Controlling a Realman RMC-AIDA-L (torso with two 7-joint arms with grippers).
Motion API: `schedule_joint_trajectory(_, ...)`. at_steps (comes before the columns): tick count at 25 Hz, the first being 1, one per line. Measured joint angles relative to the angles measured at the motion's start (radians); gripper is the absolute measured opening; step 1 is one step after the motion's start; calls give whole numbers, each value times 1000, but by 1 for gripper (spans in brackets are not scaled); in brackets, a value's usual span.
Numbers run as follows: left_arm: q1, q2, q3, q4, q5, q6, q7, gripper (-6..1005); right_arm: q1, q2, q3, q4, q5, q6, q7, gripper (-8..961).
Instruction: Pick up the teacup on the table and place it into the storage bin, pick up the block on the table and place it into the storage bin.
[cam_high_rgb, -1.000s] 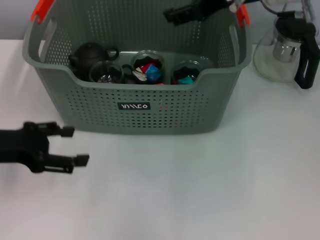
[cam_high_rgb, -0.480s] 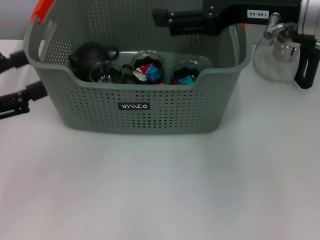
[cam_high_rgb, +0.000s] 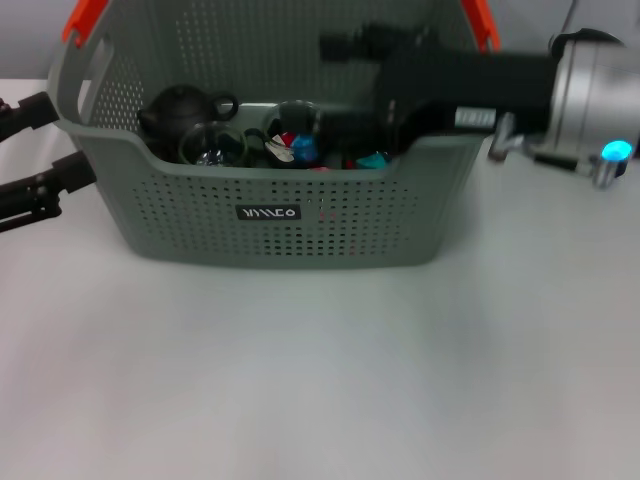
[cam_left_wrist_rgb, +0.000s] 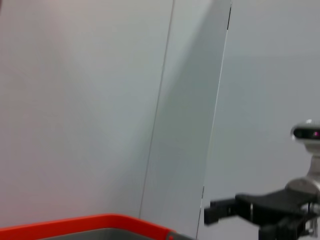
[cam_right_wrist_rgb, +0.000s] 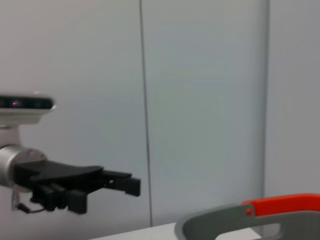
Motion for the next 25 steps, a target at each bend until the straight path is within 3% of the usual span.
schedule_joint_trajectory(6,14,-6,6,-6,9,-3,18,934,-8,0,-4,101,30,0,-71,945)
schedule_joint_trajectory(16,29,-9,-1,-43,54,-12,27,934,-40,0,-7,109,48,-2,-127,946)
schedule_joint_trajectory(25,40,-25,34,-77,70,-30,48,934,-43,-2,-16,153,26,-28,-141,946)
